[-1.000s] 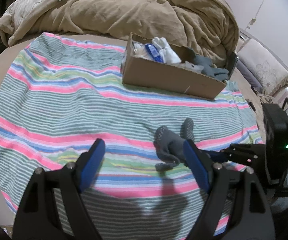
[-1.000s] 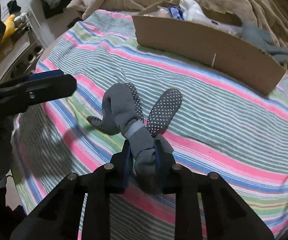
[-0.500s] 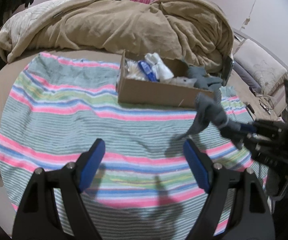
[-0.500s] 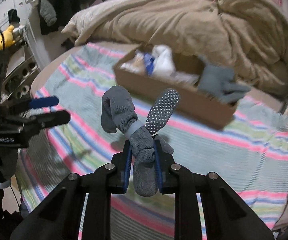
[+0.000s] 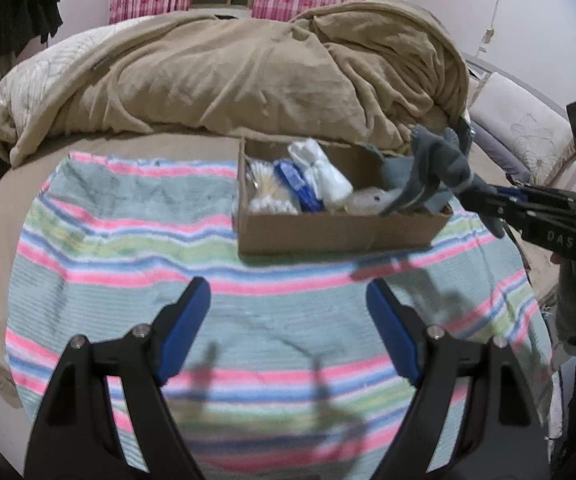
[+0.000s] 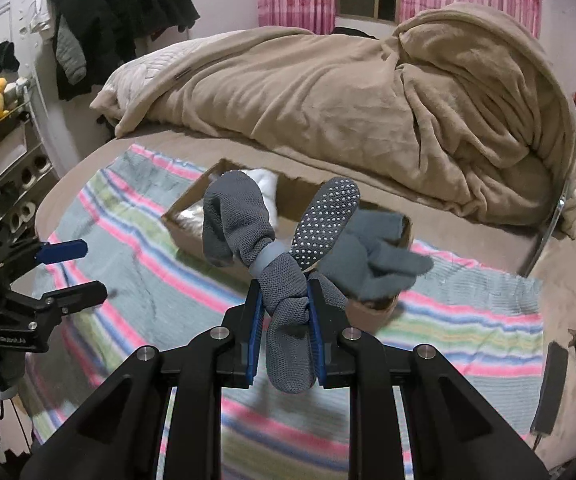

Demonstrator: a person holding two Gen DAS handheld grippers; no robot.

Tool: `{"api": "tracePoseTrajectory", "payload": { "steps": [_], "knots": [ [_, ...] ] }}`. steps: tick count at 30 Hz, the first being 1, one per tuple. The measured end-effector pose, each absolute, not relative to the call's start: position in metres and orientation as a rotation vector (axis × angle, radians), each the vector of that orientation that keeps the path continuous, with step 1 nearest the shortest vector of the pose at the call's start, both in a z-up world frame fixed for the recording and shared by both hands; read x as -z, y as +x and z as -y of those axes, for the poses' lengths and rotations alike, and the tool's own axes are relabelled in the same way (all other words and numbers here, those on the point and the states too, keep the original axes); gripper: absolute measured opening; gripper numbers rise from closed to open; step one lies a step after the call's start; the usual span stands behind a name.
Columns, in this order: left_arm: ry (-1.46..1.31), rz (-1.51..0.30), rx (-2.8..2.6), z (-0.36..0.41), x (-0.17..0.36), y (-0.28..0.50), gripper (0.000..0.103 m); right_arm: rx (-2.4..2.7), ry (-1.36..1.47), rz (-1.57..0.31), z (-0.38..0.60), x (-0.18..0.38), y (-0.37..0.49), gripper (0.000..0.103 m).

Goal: Organize objects
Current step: 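Carry the grey socks into the box and open the right tool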

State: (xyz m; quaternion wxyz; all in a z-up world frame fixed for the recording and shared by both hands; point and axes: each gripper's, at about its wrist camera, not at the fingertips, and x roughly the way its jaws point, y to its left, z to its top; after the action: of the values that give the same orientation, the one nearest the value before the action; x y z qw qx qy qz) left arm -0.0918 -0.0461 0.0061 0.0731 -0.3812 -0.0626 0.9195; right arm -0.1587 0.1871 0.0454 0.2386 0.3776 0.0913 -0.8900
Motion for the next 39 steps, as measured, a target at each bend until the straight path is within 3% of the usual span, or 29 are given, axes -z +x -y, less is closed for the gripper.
{"api": "tracePoseTrajectory", "payload": {
  "steps": [16, 39],
  "knots": [
    [-1.106, 0.149, -2.783, 0.038, -0.014, -0.146, 0.082, 2.45, 1.07, -0.248, -0.18, -0.037, -0.215, 0.022],
    [-1.16, 0.196, -2.773, 0.037, 0.003, -0.187, 0.082, 2.363, 1.183, -0.299, -0.149, 0.018, -0.273, 0.022]
  ]
}}
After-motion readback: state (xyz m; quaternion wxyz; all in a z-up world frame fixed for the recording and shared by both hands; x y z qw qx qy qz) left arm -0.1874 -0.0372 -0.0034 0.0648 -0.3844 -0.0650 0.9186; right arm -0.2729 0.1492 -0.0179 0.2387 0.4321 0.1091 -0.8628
